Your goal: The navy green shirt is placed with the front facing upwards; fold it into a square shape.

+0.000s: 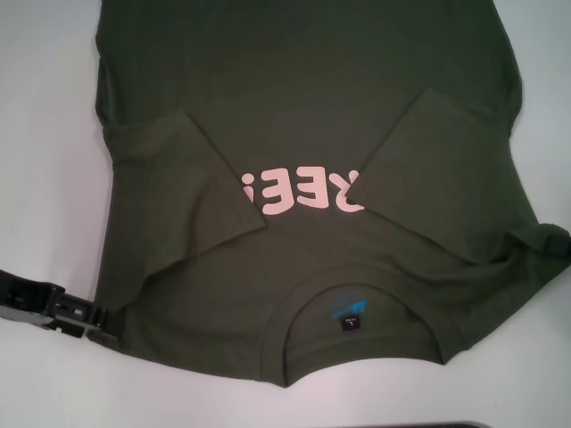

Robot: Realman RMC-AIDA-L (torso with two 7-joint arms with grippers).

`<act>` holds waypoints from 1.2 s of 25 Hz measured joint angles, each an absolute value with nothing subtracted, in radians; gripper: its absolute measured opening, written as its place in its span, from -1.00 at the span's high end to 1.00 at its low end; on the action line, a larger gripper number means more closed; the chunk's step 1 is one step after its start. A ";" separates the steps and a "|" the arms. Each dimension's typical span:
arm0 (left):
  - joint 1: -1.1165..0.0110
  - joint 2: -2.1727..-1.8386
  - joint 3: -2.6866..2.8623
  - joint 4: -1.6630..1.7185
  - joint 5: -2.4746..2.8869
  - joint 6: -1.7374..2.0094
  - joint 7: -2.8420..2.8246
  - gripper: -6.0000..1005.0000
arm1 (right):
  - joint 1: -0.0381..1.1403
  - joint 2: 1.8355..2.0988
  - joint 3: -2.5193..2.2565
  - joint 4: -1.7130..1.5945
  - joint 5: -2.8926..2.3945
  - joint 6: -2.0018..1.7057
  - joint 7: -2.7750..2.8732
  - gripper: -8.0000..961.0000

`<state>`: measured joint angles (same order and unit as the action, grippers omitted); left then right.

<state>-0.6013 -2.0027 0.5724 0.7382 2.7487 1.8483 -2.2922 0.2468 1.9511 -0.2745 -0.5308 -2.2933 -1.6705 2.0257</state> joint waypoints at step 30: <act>-0.630 -2.005 0.592 0.686 2.744 1.798 -2.285 -0.66 | 0.251 1.948 -0.273 -0.531 -2.293 -1.671 2.031 0.88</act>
<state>-0.6305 -2.0052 0.5921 0.6856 2.7442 1.7976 -2.2854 0.2513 1.9478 -0.2730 -0.5308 -2.2933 -1.6705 2.0310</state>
